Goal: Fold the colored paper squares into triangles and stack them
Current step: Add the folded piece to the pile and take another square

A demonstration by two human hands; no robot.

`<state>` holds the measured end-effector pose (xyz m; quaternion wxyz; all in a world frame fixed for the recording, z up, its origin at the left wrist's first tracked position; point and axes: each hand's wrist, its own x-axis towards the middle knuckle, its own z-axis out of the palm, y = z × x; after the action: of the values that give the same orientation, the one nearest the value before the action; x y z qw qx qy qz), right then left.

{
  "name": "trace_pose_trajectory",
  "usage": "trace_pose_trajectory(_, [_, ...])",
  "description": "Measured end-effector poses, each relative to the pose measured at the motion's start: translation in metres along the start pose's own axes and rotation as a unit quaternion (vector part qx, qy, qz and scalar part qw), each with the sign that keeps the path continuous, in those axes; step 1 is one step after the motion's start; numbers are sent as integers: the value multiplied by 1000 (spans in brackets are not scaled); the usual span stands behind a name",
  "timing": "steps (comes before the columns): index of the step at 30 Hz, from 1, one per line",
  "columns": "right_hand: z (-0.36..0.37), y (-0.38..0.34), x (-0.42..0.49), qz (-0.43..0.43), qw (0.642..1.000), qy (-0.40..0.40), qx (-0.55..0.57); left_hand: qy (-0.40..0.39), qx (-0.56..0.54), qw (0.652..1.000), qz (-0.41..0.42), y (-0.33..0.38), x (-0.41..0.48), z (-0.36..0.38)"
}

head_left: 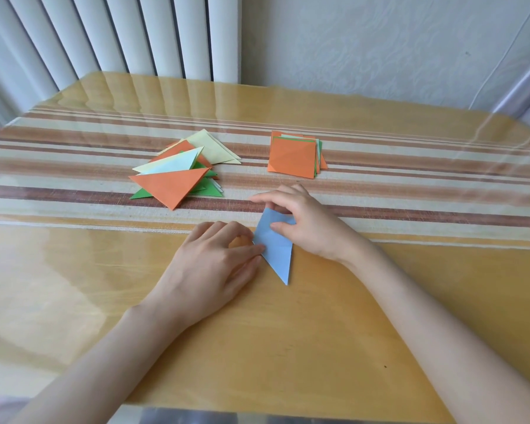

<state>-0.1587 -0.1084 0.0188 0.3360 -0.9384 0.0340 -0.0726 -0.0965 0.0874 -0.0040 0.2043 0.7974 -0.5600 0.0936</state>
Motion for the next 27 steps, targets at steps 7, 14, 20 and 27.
trace_pose_trajectory(7, [0, 8, -8, -67, 995, 40, -66, 2, -5, 1000, 0, 0, 0, 0])
trace_pose_trajectory(14, [4, 21, -23, -182, 966, 102, -155, -7, -5, 1000, 4, 0, 1, -1])
trace_pose_trajectory(20, [5, 29, -32, -219, 945, 120, -210, -2, 0, 1000, 27, 0, 2, 1])
trace_pose_trajectory(27, [4, 25, -47, -196, 921, 164, -293, 5, 43, 997, 64, 2, 0, 1])
